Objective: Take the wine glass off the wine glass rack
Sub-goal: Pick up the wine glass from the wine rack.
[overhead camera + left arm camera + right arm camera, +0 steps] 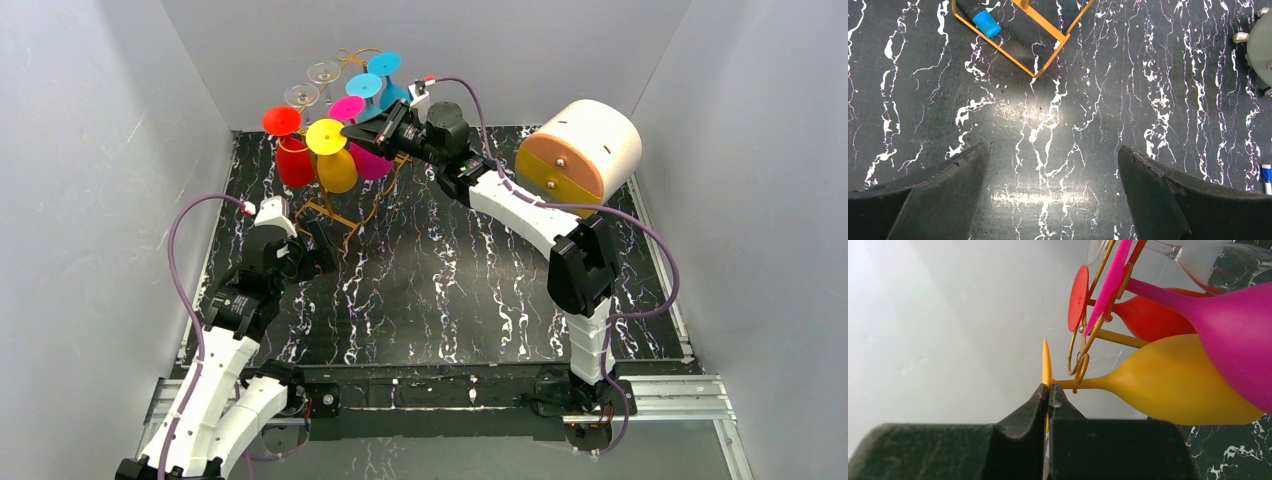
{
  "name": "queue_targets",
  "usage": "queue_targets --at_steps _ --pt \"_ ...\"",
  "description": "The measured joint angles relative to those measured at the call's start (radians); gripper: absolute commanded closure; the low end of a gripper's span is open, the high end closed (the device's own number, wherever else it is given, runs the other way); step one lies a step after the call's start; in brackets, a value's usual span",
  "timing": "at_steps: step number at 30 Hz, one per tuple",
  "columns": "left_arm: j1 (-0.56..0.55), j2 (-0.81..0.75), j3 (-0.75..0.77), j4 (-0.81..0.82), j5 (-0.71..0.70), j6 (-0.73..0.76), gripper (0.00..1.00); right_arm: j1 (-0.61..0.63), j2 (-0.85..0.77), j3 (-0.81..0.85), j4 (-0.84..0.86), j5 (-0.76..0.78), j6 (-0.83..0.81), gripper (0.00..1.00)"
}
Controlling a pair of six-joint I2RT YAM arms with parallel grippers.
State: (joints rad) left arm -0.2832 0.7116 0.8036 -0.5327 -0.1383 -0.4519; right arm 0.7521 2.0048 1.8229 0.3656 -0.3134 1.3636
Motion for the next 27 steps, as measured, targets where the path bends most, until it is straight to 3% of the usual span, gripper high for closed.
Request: queue_targets --at_steps 18,27 --pt "0.0 0.005 0.047 -0.019 -0.024 0.034 0.02 0.003 0.0 -0.008 0.011 0.05 0.037 0.99" --pt "0.0 0.005 0.049 -0.023 -0.027 0.048 0.02 0.004 -0.018 -0.108 0.074 0.044 0.062 0.99"
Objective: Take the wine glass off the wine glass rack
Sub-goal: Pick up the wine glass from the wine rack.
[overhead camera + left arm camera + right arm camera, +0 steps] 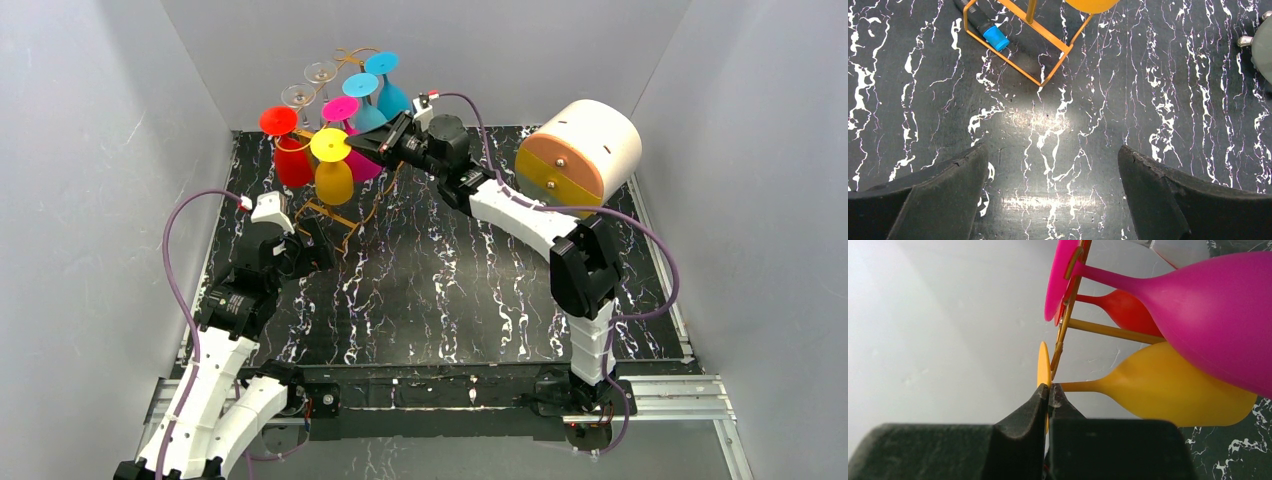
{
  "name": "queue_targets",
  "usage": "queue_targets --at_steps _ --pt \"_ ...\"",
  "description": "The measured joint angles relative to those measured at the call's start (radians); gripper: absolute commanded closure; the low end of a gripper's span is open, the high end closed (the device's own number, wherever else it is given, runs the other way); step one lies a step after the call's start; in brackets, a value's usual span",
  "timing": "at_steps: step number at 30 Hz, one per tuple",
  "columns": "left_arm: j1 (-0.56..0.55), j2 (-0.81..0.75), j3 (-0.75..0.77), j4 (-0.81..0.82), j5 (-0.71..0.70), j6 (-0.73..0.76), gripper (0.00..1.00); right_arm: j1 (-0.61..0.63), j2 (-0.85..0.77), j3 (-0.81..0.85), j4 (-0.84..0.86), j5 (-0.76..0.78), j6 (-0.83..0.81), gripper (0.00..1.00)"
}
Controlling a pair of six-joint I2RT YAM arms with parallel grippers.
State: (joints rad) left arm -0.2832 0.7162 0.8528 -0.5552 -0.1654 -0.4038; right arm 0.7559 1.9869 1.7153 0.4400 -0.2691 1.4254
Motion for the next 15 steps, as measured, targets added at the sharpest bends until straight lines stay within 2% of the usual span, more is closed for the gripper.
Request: queue_targets --at_steps 6,15 --pt "0.0 -0.004 0.005 -0.003 0.0 0.0 0.02 0.0 -0.058 -0.085 0.035 -0.015 0.0 0.99" --pt "0.0 -0.048 0.006 -0.014 0.024 -0.012 0.02 -0.001 -0.238 -0.343 0.129 -0.089 -0.029 0.99"
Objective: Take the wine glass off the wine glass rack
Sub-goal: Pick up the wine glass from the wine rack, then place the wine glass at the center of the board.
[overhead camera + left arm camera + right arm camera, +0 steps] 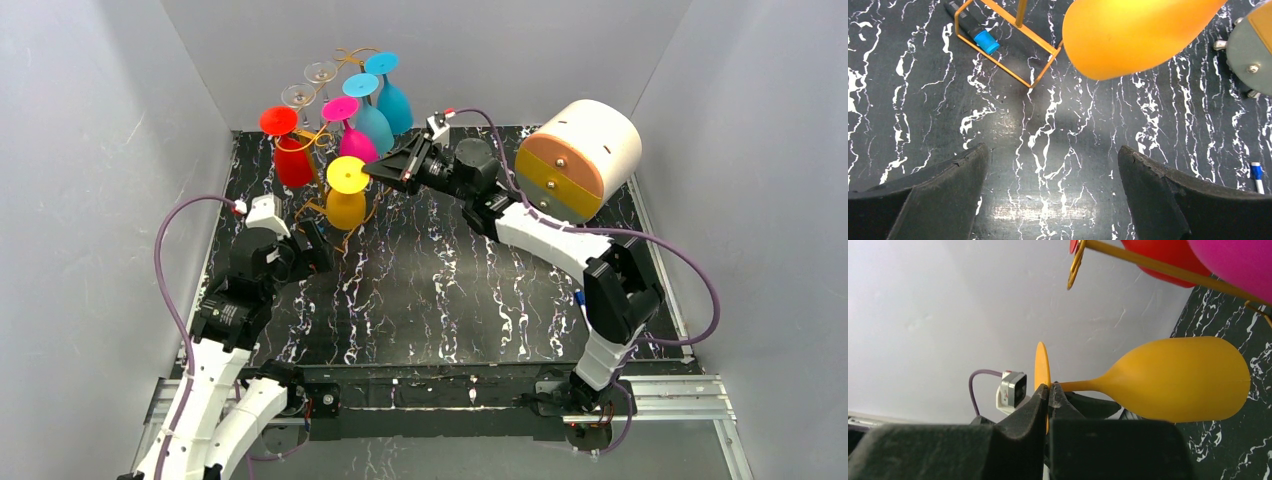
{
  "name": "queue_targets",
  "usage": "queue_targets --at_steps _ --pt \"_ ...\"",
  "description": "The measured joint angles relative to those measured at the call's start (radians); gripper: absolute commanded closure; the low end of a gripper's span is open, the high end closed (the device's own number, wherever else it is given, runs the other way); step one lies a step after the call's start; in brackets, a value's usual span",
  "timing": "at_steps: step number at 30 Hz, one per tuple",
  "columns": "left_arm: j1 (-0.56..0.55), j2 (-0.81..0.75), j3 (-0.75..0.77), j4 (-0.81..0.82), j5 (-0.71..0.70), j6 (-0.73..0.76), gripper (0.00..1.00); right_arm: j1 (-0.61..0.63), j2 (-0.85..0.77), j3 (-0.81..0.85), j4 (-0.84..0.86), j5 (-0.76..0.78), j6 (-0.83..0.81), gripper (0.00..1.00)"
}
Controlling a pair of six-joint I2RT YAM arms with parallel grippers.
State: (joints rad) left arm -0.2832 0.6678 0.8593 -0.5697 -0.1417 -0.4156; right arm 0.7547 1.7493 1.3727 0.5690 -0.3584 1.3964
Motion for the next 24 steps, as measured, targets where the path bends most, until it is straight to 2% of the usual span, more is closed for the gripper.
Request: queue_targets --at_steps 4,8,13,19,24 --pt "0.0 -0.012 0.0 -0.001 0.027 -0.008 0.02 -0.005 -0.039 -0.065 0.021 -0.048 -0.048 0.99" --pt "0.0 -0.029 0.0 0.002 0.076 -0.026 0.02 -0.031 -0.145 -0.233 0.013 -0.051 -0.111 0.99" --pt "0.0 -0.051 -0.003 0.044 0.224 -0.052 0.02 -0.112 -0.204 -0.305 -0.008 -0.099 -0.212 0.99" --pt "0.0 -0.014 -0.076 0.281 0.535 -0.176 0.02 -0.127 -0.268 -0.305 -0.125 -0.181 -0.414 0.99" --pt "-0.001 0.082 -0.133 0.497 0.702 -0.307 0.12 -0.119 -0.312 -0.312 -0.179 -0.264 -0.536 0.99"
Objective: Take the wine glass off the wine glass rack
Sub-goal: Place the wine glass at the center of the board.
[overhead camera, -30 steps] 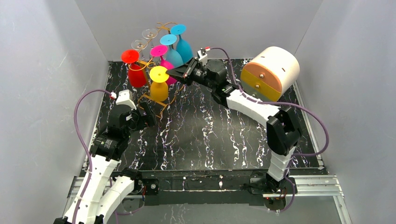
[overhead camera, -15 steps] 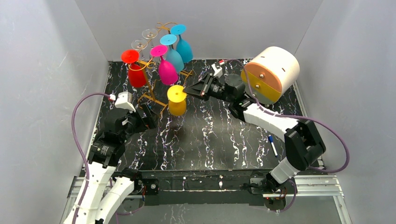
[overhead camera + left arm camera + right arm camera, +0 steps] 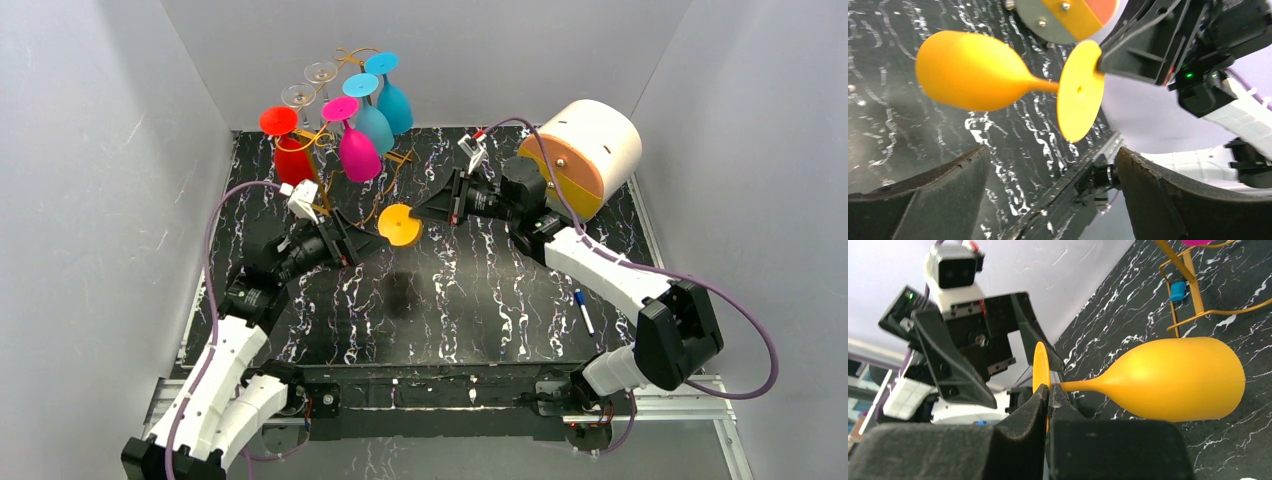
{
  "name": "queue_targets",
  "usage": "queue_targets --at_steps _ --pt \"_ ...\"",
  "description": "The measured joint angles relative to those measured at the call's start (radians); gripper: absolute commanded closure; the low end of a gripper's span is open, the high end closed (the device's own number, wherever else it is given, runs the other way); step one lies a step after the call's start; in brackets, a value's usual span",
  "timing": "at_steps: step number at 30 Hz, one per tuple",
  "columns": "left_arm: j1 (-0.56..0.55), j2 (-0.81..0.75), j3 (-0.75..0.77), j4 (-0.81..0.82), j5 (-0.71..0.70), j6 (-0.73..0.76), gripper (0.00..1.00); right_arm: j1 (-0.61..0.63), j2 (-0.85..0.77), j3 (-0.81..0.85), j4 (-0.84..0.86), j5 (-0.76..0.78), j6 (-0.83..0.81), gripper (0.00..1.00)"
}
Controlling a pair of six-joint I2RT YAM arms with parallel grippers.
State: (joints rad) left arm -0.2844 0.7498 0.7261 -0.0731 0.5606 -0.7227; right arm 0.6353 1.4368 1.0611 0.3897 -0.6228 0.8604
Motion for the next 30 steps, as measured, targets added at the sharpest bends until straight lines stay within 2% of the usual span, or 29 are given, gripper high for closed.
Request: queue_targets --at_steps 4,9,13,16,18,21,23,27,30 --pt "-0.019 0.053 -0.025 0.116 0.061 -0.055 0.3 0.0 -0.037 -0.049 -0.005 -0.042 -0.039 0.99" --pt "-0.048 0.071 -0.108 0.269 0.104 -0.134 0.6 0.0 -0.048 -0.061 -0.022 -0.076 -0.07 0.99" --pt "-0.079 0.106 -0.131 0.34 0.121 -0.176 0.74 0.0 -0.06 -0.061 -0.022 -0.101 -0.084 0.99" --pt "-0.107 0.12 -0.131 0.369 0.125 -0.19 0.98 0.0 -0.061 -0.061 -0.022 -0.135 -0.086 0.99" --pt "-0.121 0.125 -0.131 0.382 0.129 -0.193 1.0 0.0 -0.061 -0.064 -0.022 -0.15 -0.09 0.99" --pt "-0.134 0.134 -0.13 0.393 0.137 -0.183 1.0 -0.005 -0.069 -0.074 -0.035 -0.162 -0.119 0.81" --pt "-0.139 0.143 -0.13 0.39 0.145 -0.172 1.0 -0.006 -0.077 -0.074 -0.061 -0.171 -0.149 0.75" --pt "-0.149 0.143 -0.122 0.366 0.166 -0.135 1.0 -0.006 -0.089 -0.08 -0.074 -0.214 -0.167 0.71" --pt "-0.159 0.142 -0.122 0.356 0.185 -0.117 1.0 -0.004 -0.102 -0.094 -0.076 -0.242 -0.184 0.73"
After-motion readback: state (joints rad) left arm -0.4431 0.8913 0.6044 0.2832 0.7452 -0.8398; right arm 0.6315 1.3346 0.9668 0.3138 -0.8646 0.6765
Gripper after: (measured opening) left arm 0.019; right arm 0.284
